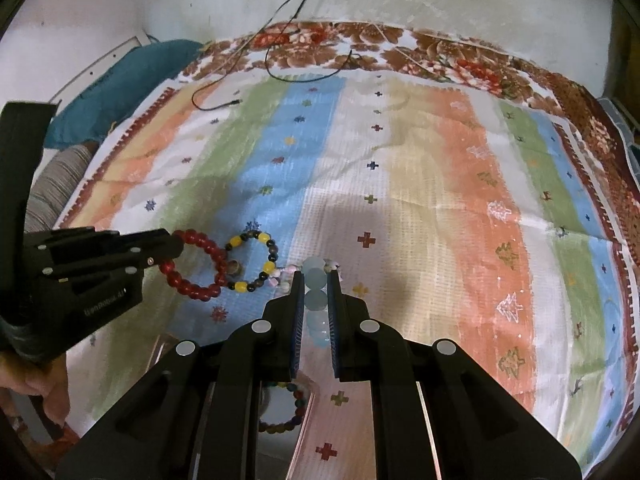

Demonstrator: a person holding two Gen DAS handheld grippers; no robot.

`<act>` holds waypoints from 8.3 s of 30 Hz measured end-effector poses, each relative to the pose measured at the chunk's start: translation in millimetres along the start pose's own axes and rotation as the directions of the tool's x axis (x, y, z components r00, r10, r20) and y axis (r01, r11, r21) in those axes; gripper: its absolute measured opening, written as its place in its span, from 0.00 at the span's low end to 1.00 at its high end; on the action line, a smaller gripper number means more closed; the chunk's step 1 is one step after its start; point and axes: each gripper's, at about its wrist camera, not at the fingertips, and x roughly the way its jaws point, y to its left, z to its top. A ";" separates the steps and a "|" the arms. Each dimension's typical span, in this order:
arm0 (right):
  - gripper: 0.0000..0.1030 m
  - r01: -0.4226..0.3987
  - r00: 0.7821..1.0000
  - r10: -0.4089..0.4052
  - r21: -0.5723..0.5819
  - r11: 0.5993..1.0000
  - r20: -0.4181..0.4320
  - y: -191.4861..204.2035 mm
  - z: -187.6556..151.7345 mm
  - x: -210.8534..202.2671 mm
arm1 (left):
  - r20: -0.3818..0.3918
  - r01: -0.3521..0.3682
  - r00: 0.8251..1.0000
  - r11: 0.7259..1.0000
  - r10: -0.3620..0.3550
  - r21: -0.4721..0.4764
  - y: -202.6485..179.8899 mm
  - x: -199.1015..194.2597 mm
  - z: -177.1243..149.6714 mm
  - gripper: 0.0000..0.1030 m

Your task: Organize jewelry

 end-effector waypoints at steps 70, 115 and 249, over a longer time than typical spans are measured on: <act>0.68 0.018 0.999 -0.018 0.001 1.000 -0.043 9.6 -26.8 -5.9 | 0.020 -0.115 0.993 0.990 0.117 -0.080 10.8 -32.1 -36.8 0.57; 0.71 0.052 0.980 -0.051 0.001 0.999 -0.194 -5.1 7.1 96.5 | -0.085 -0.129 0.989 0.990 0.124 -0.054 31.8 64.1 -8.7 0.62; 0.08 0.026 0.999 -0.028 -0.087 0.996 -0.030 25.8 -5.0 -6.3 | 0.118 0.002 0.993 0.999 0.003 -0.042 -1.1 -51.8 -13.8 0.09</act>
